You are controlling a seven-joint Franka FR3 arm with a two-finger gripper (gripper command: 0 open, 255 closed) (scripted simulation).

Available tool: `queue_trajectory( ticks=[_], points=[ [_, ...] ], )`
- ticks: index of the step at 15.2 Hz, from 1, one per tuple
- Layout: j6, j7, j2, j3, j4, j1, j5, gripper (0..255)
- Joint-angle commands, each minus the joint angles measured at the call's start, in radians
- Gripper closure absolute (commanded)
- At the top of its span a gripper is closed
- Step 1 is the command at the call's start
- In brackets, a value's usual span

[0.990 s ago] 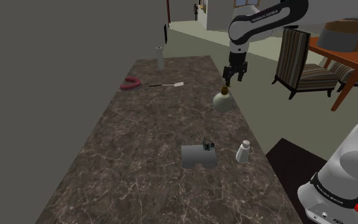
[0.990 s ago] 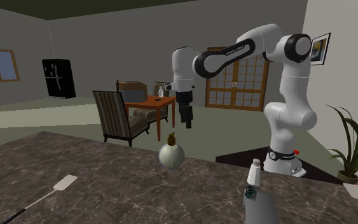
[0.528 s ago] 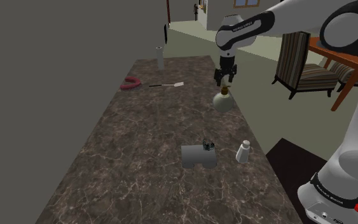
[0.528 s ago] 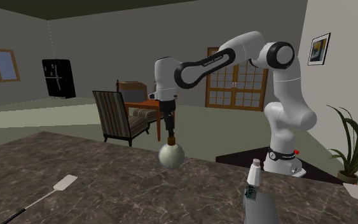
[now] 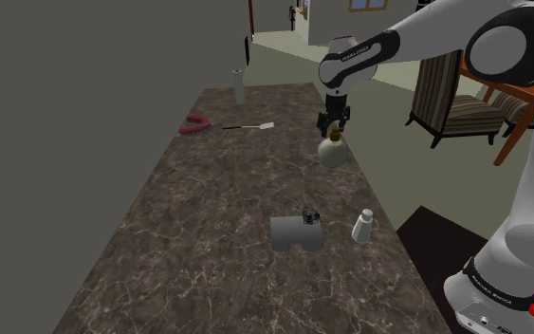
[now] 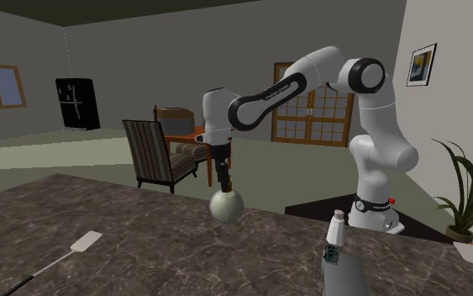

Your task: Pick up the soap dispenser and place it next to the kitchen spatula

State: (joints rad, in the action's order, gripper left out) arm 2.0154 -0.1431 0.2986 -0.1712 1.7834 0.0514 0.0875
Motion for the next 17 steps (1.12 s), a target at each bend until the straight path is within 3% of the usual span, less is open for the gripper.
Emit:
queue_trajectory(
  ticks=[1, 7, 8, 17],
  points=[
    [0.009, 0.0, 0.001, 0.0, 0.008, 0.0, 0.001, 0],
    [0.009, 0.0, 0.001, 0.0, 0.008, 0.0, 0.001, 0],
    [0.009, 0.0, 0.001, 0.0, 0.008, 0.0, 0.001, 255],
    [0.009, 0.0, 0.001, 0.0, 0.008, 0.0, 0.001, 255]
  ],
)
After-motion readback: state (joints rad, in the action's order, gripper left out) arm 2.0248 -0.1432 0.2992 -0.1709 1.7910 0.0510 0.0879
